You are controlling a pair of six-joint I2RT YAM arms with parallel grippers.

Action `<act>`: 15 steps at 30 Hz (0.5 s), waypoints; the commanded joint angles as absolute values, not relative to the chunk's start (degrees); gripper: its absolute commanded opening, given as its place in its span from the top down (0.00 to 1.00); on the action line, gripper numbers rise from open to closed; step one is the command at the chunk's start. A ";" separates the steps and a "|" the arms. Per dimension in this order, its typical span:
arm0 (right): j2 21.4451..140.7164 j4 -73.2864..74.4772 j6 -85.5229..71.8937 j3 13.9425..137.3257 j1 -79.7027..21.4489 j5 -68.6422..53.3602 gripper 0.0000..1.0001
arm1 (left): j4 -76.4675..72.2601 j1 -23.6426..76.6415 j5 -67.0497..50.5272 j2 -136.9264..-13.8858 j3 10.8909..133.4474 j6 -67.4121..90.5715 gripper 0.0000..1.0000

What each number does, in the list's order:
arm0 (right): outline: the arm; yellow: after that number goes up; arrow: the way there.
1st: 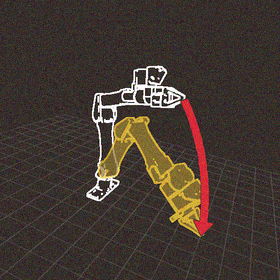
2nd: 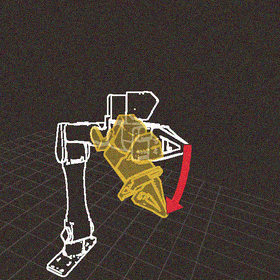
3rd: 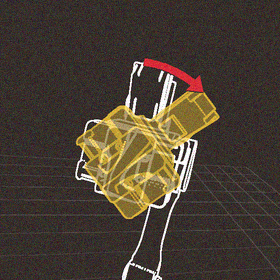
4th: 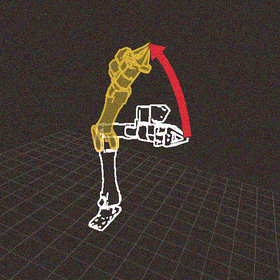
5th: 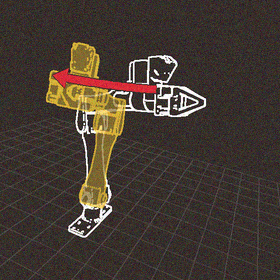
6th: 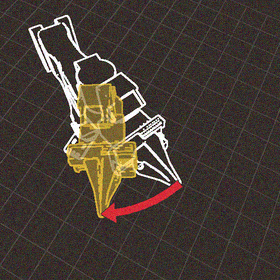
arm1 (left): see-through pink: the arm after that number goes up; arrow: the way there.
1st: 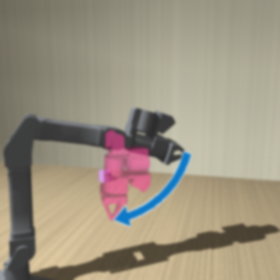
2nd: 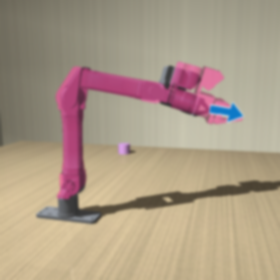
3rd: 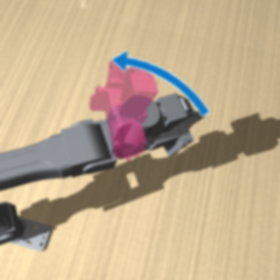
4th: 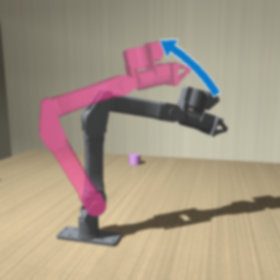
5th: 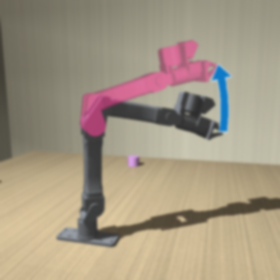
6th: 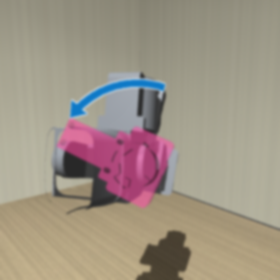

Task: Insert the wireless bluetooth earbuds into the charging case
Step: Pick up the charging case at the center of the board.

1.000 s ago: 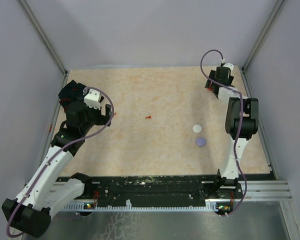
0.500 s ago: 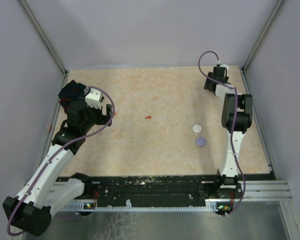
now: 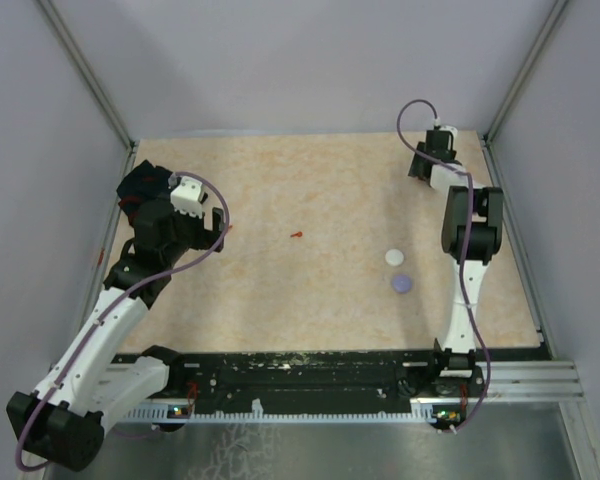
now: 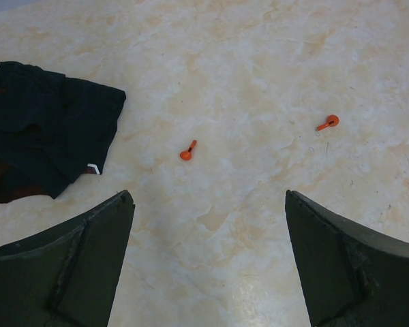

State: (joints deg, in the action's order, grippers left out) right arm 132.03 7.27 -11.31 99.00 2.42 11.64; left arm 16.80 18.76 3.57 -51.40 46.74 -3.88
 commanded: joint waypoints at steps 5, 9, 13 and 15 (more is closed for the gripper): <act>135.75 10.88 -11.33 104.50 2.47 13.14 0.39 | 15.64 17.94 1.98 -51.60 46.52 -3.29 0.04; 136.25 12.18 -11.58 105.48 2.46 12.31 0.45 | 15.64 17.85 1.55 -51.72 46.56 -3.29 0.05; 134.84 11.88 -11.60 104.07 2.26 10.28 0.50 | 15.56 17.75 0.48 -51.68 46.56 -3.05 0.05; 133.49 11.55 -11.03 102.89 1.72 9.95 0.51 | 15.49 17.67 -0.02 -51.77 46.55 -2.90 0.05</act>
State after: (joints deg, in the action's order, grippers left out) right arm 134.67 9.54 -11.09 103.63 2.39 12.38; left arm 16.78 18.20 1.89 -51.66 46.74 -3.62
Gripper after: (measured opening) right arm 0.525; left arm 0.955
